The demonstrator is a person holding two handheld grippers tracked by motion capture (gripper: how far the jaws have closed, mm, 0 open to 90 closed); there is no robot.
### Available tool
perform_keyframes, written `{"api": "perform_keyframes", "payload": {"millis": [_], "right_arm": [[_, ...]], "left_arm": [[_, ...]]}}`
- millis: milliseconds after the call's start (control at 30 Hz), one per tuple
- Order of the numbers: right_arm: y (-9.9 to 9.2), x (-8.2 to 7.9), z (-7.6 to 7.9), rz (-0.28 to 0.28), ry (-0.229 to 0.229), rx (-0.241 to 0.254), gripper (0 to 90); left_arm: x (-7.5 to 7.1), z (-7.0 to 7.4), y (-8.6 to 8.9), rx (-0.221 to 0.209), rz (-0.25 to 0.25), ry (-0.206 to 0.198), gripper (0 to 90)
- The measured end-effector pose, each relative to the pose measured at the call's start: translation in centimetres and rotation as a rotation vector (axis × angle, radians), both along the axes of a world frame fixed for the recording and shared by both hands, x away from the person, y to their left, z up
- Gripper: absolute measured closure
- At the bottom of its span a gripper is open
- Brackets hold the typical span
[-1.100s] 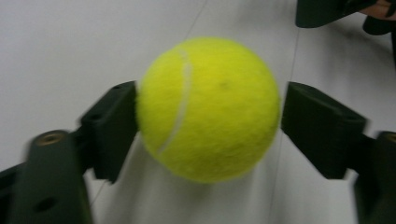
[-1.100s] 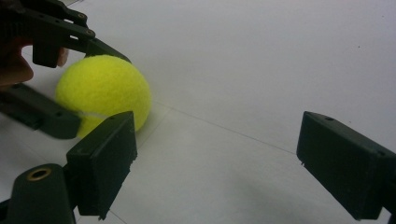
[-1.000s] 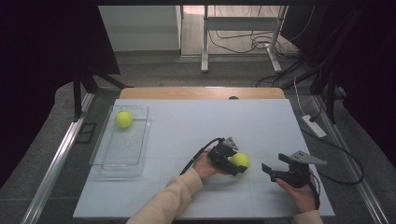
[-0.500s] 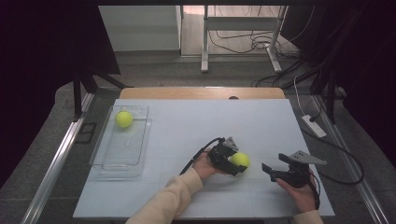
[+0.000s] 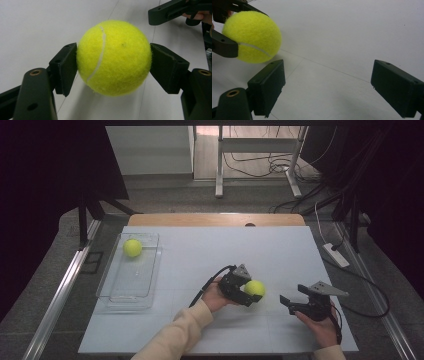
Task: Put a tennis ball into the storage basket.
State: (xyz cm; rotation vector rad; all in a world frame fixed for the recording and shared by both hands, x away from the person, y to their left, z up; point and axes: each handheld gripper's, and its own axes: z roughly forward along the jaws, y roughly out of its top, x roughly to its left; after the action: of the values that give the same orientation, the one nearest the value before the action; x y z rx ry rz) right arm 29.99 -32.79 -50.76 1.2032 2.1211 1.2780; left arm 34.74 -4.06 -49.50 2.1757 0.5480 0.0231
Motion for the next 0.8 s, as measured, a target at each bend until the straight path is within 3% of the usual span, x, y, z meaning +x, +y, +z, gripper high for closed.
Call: {"api": "perform_keyframes", "payload": {"millis": [800], "right_arm": [[0.4,0.2,-0.1,0.005,0.005,-0.009,12.3]], "left_arm": [[-0.6,0.8,2.6,-0.03,0.027,-0.03,27.4]]}}
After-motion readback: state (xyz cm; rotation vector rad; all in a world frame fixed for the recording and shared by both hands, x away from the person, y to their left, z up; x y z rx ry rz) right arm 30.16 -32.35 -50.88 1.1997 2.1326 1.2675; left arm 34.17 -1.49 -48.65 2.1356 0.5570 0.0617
